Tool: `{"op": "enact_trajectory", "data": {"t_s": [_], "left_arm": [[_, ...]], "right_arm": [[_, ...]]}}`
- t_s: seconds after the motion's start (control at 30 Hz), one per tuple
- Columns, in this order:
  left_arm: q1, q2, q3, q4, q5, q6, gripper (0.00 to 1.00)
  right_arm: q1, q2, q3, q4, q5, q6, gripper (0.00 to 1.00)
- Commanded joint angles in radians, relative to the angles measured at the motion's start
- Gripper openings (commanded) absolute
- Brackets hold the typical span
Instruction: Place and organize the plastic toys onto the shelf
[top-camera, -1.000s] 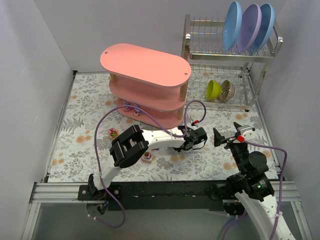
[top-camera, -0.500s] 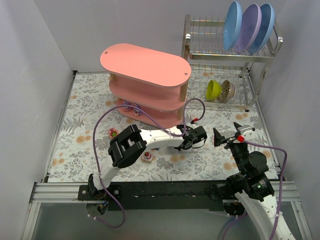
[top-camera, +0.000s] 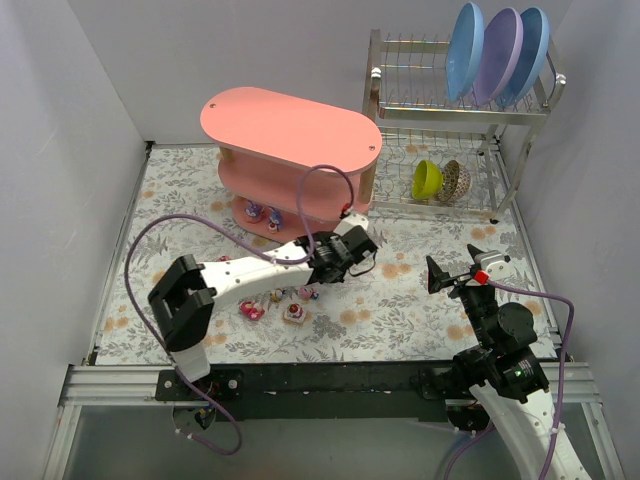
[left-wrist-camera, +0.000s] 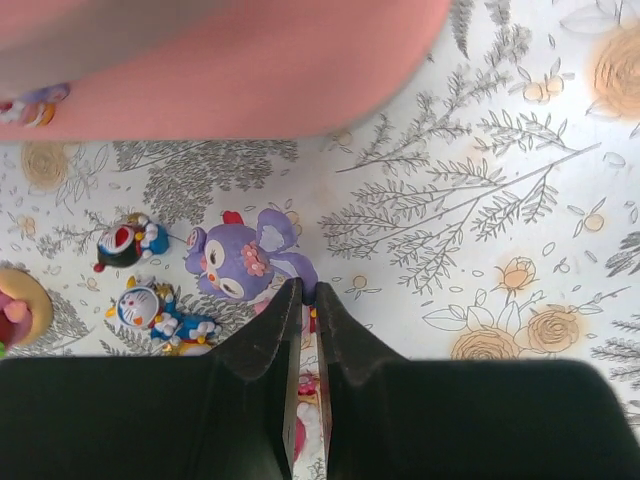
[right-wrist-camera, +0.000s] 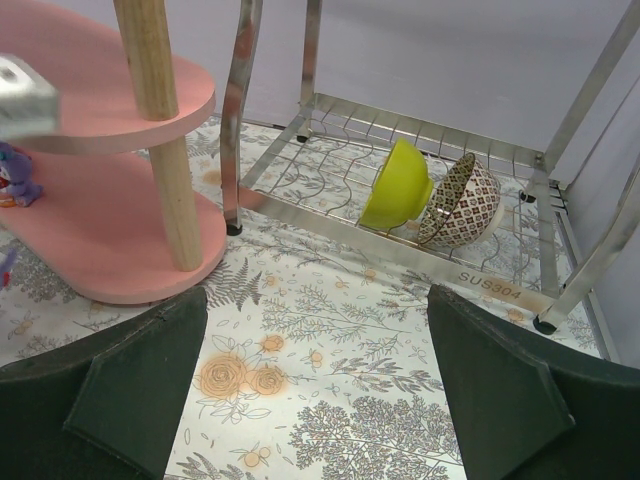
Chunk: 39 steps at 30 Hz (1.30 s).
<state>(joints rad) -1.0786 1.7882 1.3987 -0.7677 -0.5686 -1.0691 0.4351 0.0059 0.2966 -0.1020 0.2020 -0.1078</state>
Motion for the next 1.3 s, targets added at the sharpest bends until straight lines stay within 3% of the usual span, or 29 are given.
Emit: {"op": "enact_trajectory", "data": {"t_s": [0.0,0.27,0.6,0.8,1.27], "left_arm": [[0.074,-0.252,-0.125,0.158,0.025,-0.130,0.00],[0.189,-0.568,-0.453,0.499,0.055,-0.287,0.00],[0.325,-0.750,-0.739,0.864,0.111,-0.476,0.00],[0.378,-0.757,-0.875,1.110,0.159,-0.502,0.00],[0.428,-0.569,-0.883,1.300,0.185,-0.479,0.00]], "right_arm": [[0.007,-0.205,0.012,0.038,0.002,0.002,0.98],[0.007,-0.205,0.010,0.038,0.001,0.002,0.98],[0.007,-0.205,0.009,0.038,0.005,0.000,0.98],[0.007,-0.205,0.007,0.041,0.007,0.000,0.98],[0.010,-0.205,0.007,0.041,0.007,0.003,0.98]]}}
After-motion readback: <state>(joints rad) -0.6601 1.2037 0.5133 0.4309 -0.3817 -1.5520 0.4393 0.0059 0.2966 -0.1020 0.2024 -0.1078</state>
